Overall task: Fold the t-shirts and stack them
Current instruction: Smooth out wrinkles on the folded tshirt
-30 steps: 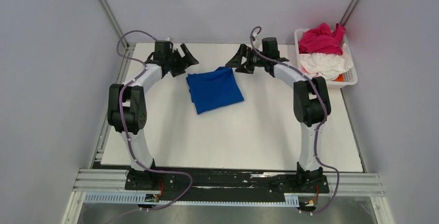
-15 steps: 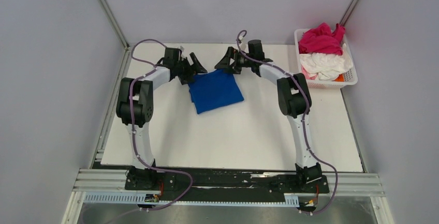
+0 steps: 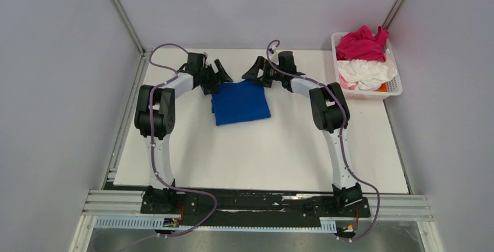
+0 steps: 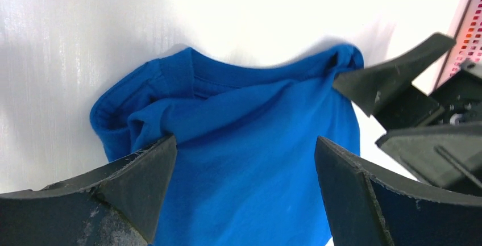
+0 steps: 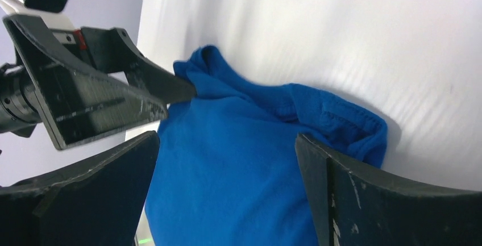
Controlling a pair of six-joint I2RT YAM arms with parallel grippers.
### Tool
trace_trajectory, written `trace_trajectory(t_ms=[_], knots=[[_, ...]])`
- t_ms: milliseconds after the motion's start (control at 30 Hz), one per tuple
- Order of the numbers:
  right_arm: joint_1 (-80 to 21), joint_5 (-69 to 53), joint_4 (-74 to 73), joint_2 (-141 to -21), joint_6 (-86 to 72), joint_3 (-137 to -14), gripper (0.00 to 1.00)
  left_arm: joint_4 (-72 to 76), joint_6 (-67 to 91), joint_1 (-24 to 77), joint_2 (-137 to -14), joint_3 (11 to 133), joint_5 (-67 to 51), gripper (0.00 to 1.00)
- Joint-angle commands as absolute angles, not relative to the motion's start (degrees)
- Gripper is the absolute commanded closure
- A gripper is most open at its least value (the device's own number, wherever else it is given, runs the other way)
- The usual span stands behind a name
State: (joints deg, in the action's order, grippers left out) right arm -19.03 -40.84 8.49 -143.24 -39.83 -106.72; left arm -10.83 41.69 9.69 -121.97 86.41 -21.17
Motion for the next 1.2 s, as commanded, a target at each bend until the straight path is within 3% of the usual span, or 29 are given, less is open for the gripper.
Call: trace_trajectory(t_ms=[0,267,533,733,933,1167], knots=[[-19.6,-34.4,4.3,-136.4,-38.2,-97.3,0.00,-15.6,38.2,9.0,-120.6,83.9,-14.2,0.00],[-19.7,-34.3,-1.5,-122.3,-31.6,-99.4,0.00,-17.2,35.0,9.6,-108.8,84.2,-14.7,0.00],[-22.8,-44.8,10.4,-109.1,-37.9,-77.7,0.00,-8.4,39.4,13.5,-94.3,65.4,-21.5,0.00],[-23.1,-52.3,21.1,-112.4,-46.7,-70.7,0.00,1.4,43.8,15.0,-95.9,55.8,-26.9,0.00],[-21.8,-46.8,17.4,-118.9,-46.7,-68.1,0.00,-0.6,42.7,15.0,-100.9,53.5,-23.6,0.00],[-18.5,-38.7,13.6,-118.1,-43.3,-59.8,0.00,-6.1,40.8,13.7,-99.0,50.1,-19.3,0.00]])
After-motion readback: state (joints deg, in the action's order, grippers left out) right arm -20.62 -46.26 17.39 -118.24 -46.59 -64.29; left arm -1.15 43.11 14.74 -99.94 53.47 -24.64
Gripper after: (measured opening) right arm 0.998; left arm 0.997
